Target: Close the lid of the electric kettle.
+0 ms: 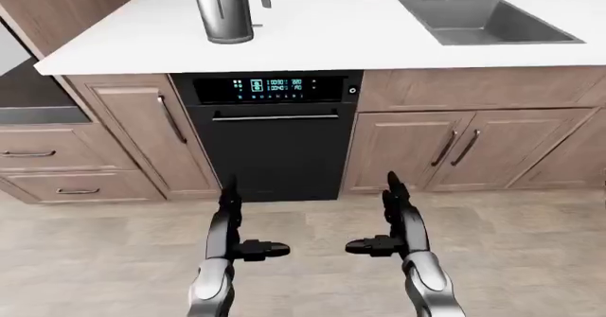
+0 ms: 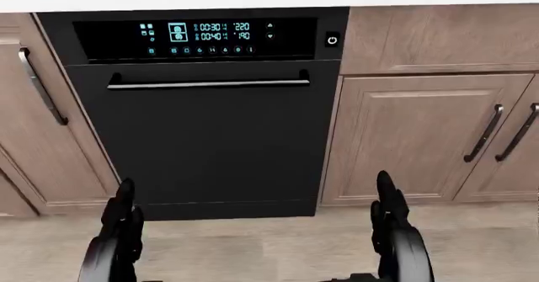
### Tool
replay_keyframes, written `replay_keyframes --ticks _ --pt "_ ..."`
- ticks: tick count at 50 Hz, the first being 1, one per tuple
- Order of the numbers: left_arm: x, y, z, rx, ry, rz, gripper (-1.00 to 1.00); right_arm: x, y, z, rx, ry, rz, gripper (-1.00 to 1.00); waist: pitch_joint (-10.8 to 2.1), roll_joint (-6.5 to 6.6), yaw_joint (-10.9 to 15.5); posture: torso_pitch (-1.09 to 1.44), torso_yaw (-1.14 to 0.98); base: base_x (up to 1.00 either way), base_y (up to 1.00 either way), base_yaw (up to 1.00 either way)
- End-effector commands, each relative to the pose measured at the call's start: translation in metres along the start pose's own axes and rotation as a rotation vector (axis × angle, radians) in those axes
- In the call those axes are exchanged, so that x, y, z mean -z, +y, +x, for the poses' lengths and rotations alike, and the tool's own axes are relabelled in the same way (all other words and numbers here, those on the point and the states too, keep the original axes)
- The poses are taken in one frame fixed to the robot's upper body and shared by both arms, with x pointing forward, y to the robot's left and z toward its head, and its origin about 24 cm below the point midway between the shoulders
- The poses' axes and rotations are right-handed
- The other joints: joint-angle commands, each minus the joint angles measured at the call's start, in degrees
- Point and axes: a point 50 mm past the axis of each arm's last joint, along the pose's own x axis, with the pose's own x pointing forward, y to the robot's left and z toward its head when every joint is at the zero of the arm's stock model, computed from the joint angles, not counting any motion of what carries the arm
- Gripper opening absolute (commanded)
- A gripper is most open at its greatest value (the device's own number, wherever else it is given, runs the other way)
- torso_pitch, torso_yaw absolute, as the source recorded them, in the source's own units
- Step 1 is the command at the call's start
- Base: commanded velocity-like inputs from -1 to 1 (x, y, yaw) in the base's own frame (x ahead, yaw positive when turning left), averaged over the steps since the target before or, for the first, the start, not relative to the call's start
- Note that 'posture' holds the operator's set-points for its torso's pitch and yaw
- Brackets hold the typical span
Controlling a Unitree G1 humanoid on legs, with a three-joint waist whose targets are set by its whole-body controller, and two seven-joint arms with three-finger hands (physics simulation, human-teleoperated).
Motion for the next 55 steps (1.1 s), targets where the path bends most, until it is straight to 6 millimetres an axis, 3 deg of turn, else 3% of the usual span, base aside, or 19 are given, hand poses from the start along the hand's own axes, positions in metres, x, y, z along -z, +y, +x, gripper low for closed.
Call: replay_keyframes --ticks 1,3,4,5,7,8,26,37,47,55 --pt "-0.032 0.000 0.005 0.011 -0.171 0.003 1.00 -0.034 0.002 0.004 0.002 -0.164 -0.021 1.00 -0.05 -0.45 -0.1 0.00 0.00 0.00 0.00 0.00" --pt "-0.028 0.000 0.007 0.010 -0.168 0.002 1.00 -0.033 0.002 0.005 0.002 -0.165 -0.025 1.00 -3.50 -0.08 0.5 0.00 0.00 0.00 0.00 0.00" --pt "-0.027 0.000 0.007 0.011 -0.166 0.004 1.00 -0.034 0.002 0.004 0.004 -0.166 -0.025 1.00 -2.96 -0.11 0.5 0.00 0.00 0.00 0.00 0.00" --pt "-0.027 0.000 0.007 0.012 -0.165 0.003 1.00 -0.035 0.002 0.004 0.005 -0.165 -0.025 1.00 -0.97 -0.34 0.5 0.00 0.00 0.00 0.00 0.00" --pt "-0.027 0.000 0.006 0.013 -0.163 0.005 1.00 -0.034 0.001 0.004 0.006 -0.161 -0.021 1.00 -3.99 -0.40 0.4 0.00 0.00 0.00 0.00 0.00" --pt "-0.027 0.000 0.006 0.012 -0.163 0.004 1.00 -0.034 0.001 0.004 0.005 -0.160 -0.020 1.00 -4.30 -0.39 0.4 0.00 0.00 0.00 0.00 0.00" --pt "-0.027 0.001 0.004 0.011 -0.156 0.001 1.00 -0.032 0.001 0.003 0.002 -0.159 -0.036 1.00 -5.22 -0.17 0.4 0.00 0.00 0.00 0.00 0.00" --pt "-0.034 0.003 0.002 0.005 -0.163 0.000 1.00 -0.033 -0.001 0.004 0.007 -0.161 -0.034 1.00 -4.77 -0.14 0.3 0.00 0.00 0.00 0.00 0.00" --pt "-0.038 0.011 0.005 -0.015 -0.174 -0.009 1.00 -0.048 -0.011 0.002 0.029 -0.186 -0.026 1.00 -4.47 -0.16 0.4 0.00 0.00 0.00 0.00 0.00" --pt "-0.062 0.021 0.002 -0.042 -0.211 -0.034 1.00 -0.090 -0.020 -0.009 0.053 -0.259 -0.033 1.00 -4.46 -0.26 0.5 0.00 0.00 0.00 0.00 0.00"
